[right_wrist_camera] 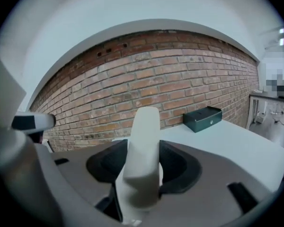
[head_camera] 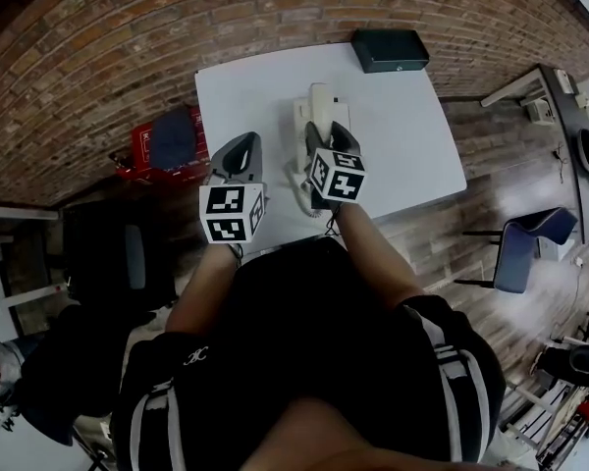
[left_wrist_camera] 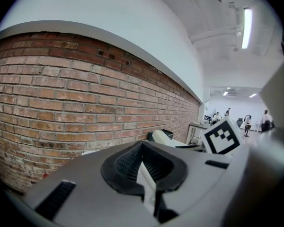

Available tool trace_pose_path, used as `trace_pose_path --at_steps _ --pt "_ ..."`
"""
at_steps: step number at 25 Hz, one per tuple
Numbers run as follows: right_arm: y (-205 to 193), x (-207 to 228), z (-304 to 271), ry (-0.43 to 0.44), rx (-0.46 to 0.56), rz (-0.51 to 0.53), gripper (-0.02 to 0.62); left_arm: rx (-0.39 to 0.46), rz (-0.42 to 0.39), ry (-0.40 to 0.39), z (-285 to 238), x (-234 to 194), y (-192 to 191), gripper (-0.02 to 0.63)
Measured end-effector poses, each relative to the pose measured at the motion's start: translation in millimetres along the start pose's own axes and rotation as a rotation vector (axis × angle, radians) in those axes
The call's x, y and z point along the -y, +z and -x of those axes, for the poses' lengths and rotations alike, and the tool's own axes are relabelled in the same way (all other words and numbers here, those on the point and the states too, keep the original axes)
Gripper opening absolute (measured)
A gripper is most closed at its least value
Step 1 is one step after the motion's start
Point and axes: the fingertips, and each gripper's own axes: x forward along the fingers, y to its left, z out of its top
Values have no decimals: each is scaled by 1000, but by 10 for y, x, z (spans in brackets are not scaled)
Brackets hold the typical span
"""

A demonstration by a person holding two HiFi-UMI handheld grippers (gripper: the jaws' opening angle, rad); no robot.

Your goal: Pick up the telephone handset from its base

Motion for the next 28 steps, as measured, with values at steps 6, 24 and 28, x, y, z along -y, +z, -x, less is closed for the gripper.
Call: trace_pose_path --at_steps 6,24,28 --pt "500 -62 471 5 164 65 196 22 -12 -14 -16 113 69 0" --pt "684 58 1206 -27 329 40 196 79 -44 -33 128 360 236 0" --pt "677 23 1256 -17 335 35 196 75 -43 -37 154 392 216 0"
